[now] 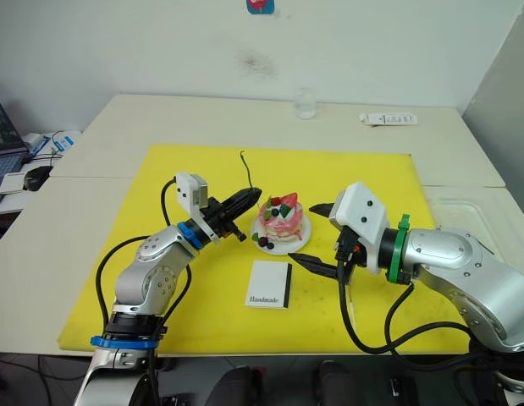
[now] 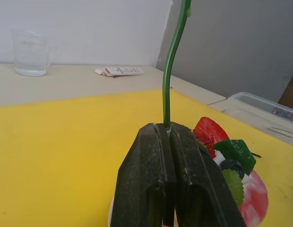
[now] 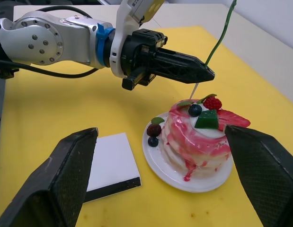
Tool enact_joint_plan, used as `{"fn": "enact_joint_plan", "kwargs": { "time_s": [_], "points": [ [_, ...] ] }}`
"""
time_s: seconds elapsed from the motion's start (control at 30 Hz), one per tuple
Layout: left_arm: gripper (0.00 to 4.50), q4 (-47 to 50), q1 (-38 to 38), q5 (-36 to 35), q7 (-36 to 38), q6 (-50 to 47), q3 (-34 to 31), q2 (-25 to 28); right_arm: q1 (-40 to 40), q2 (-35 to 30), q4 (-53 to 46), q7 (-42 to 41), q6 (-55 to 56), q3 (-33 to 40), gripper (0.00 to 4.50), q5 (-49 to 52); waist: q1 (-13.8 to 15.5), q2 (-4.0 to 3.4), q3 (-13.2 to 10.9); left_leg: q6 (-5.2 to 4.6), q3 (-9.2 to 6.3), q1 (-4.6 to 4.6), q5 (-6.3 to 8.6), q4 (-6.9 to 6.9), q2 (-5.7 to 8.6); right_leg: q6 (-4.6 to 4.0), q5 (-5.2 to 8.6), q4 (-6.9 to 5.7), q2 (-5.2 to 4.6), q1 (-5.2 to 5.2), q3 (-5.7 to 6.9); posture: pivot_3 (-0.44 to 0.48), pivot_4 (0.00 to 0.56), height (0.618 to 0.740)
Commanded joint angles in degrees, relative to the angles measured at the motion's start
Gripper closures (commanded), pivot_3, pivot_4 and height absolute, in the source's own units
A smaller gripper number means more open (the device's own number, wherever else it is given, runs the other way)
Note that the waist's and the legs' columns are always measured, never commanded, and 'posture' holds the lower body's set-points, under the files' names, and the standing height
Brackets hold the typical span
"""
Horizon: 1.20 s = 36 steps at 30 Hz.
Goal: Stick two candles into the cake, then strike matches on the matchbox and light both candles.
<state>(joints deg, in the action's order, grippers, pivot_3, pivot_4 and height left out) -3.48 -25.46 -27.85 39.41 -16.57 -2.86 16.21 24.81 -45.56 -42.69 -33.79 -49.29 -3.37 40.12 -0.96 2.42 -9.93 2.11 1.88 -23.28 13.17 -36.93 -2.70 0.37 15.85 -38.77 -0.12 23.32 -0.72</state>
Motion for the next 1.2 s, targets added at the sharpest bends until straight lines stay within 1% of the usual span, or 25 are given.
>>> {"fn": "enact_joint_plan", "kwargs": {
  "time_s": [0.03,0.37,0.63,0.9,1.2],
  "points": [
    [4.5,0.0,-0.3,0.0,0.6,1.6,-0.7,-0.6,0.6,0.1,-2.0,-0.2,0.7,1.3,0.04,0.1,0.0,0.0,0.0,0.0,0.0,0.0,0.0,0.0,0.0,0.0,0.0,0.0,0.0,0.0,0.0,0.0,0.15,0.74],
    [4.5,-0.8,-0.6,-0.3,2.0,2.0,-0.6,-0.7,0.0,0.4,-2.3,-0.2,0.8,1.0,0.04,-0.5,0.0,0.0,0.0,0.0,0.0,0.01,0.0,-0.01,0.0,0.0,0.0,-0.03,0.0,0.0,0.0,0.0,0.15,0.74],
    [4.5,2.4,-0.1,-1.4,2.1,0.7,-1.8,0.7,-0.7,0.3,-2.6,-0.4,0.9,1.1,0.04,-0.7,0.0,0.0,0.0,0.0,0.0,0.01,0.0,-0.01,0.0,0.0,0.0,-0.04,0.0,0.0,0.0,0.0,0.15,0.74],
    [4.5,5.0,0.8,-1.8,2.1,-0.6,-1.5,0.5,-1.0,0.3,-2.6,-0.5,1.1,0.9,0.04,-1.2,0.0,0.0,0.0,0.0,0.0,0.01,0.0,-0.02,0.0,0.0,0.0,-0.05,0.0,0.0,-0.01,0.0,0.15,0.74],
    [4.5,3.2,0.7,-0.2,2.8,1.3,0.2,-0.5,-0.8,0.4,-2.6,-0.7,1.1,0.7,0.04,-1.7,0.0,0.0,0.0,0.0,0.0,0.02,0.0,-0.02,0.0,0.0,0.0,-0.06,0.0,0.0,0.0,0.0,0.15,0.74]
  ]
}}
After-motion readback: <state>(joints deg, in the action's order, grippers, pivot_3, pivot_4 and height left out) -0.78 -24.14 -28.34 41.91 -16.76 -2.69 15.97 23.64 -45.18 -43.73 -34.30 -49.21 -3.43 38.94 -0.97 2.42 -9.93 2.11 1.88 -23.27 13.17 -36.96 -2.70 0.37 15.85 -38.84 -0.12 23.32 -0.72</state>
